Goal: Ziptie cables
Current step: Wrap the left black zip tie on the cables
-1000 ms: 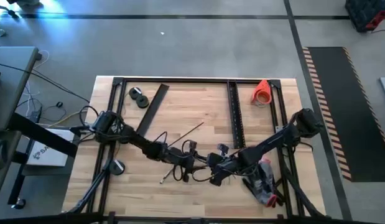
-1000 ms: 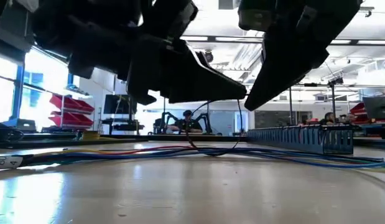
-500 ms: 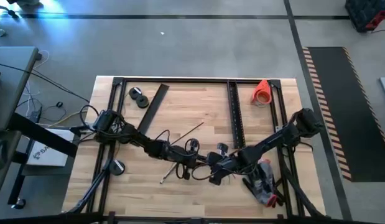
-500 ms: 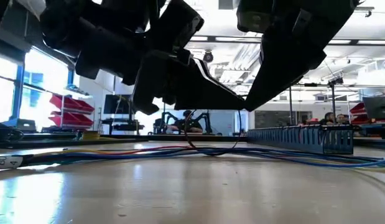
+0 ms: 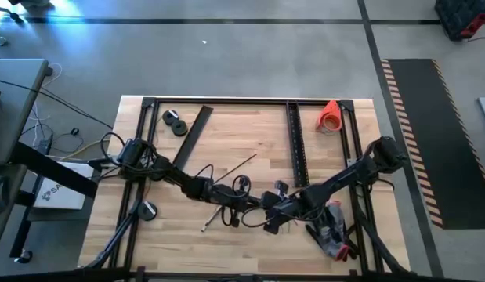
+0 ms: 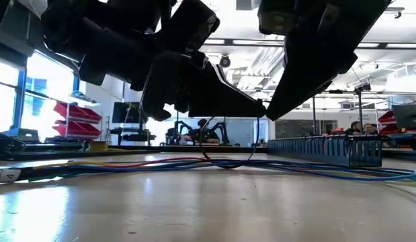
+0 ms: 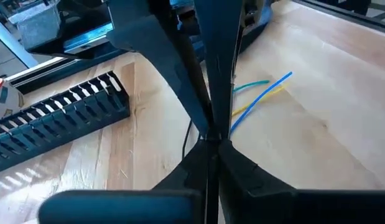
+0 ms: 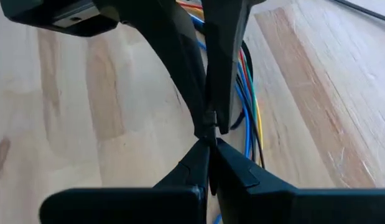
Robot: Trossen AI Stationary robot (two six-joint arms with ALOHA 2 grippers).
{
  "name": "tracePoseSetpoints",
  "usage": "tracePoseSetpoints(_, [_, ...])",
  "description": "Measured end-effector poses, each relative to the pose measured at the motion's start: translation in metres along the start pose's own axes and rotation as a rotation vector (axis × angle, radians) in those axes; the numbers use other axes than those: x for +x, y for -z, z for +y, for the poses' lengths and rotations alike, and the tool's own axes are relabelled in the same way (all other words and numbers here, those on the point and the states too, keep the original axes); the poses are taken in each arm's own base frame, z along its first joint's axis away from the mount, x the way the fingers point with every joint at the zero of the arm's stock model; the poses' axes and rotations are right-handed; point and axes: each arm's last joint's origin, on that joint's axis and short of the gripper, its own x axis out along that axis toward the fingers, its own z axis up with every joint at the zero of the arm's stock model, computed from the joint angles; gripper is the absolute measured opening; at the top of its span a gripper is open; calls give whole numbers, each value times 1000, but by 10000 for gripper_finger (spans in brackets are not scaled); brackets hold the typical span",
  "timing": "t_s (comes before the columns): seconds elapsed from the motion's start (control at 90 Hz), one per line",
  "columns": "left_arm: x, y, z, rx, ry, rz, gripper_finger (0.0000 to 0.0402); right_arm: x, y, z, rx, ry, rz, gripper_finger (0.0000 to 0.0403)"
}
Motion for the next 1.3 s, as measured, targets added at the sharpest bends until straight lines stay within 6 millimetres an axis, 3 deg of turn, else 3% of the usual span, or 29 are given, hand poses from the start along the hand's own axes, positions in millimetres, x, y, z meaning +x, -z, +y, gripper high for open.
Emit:
tracePoseSetpoints(0.278, [0, -3, -1, 20, 13, -34, 94, 0, 0, -1, -2, 6, 0, 0])
tracePoseSetpoints(0.389, [0, -3, -1, 38, 15, -35, 106, 0, 0, 0, -1, 6, -1, 0])
tracePoseSetpoints(0.844, [1, -2, 3, 45, -14, -19, 10, 0, 0, -1, -1, 8, -6, 0])
tracePoseSetpoints(1.111, [1, 1, 3, 45, -22, 16, 2, -2, 3, 3, 30, 5, 3, 0])
tracePoseSetpoints(1.3, [1, 4, 4, 48, -39, 52, 2, -11, 22, 20, 60, -48, 70, 0])
